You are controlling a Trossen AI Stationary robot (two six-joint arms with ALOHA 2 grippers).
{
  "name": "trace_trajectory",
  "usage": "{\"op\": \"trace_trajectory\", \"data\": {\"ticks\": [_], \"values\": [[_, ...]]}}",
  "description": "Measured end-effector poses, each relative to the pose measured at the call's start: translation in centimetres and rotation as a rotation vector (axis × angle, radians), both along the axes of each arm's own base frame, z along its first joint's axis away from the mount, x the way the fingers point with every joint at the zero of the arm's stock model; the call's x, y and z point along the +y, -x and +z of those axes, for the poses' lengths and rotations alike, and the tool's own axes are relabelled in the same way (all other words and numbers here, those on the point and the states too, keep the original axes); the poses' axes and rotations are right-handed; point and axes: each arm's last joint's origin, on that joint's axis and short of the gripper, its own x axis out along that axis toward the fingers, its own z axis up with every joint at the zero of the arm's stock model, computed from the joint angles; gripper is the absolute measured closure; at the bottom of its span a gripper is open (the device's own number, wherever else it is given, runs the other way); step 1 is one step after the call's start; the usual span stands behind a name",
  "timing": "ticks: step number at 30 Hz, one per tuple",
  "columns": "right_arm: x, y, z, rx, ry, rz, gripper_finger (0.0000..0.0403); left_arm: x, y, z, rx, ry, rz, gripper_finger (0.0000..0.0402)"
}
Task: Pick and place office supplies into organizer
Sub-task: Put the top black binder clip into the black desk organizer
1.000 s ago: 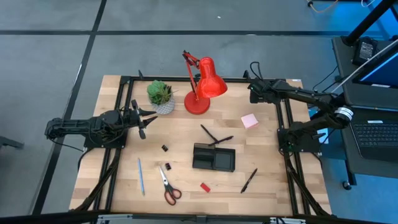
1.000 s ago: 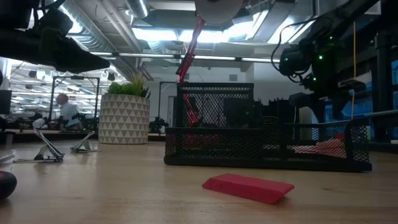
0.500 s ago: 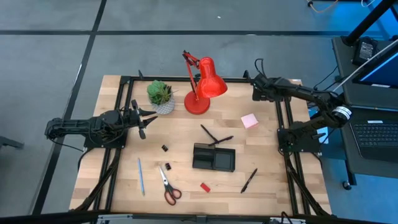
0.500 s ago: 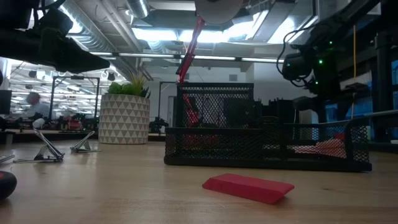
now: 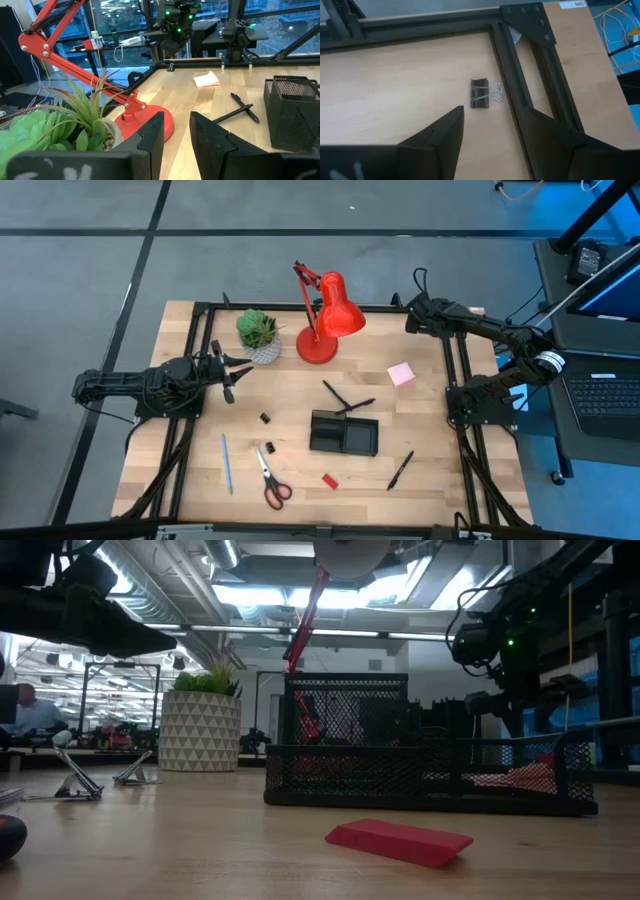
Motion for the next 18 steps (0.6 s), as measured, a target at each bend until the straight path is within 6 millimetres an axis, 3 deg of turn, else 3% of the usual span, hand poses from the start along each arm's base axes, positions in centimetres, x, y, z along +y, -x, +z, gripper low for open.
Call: {"op": "trace_trajectory", "data": {"ticks": [7, 18], "values": [[-0.1, 0.0, -0.2, -0.003, 0.007, -0.022, 0.0195, 0.0, 0.0, 0.0, 0.000, 0.000, 0.000, 0.0313], [-1.1, -0.4, -3.0, 0.125, -0.010, -0.087, 0.0195, 0.0, 0.0, 0.0, 0.000, 0.000, 0.000, 0.0311]]}}
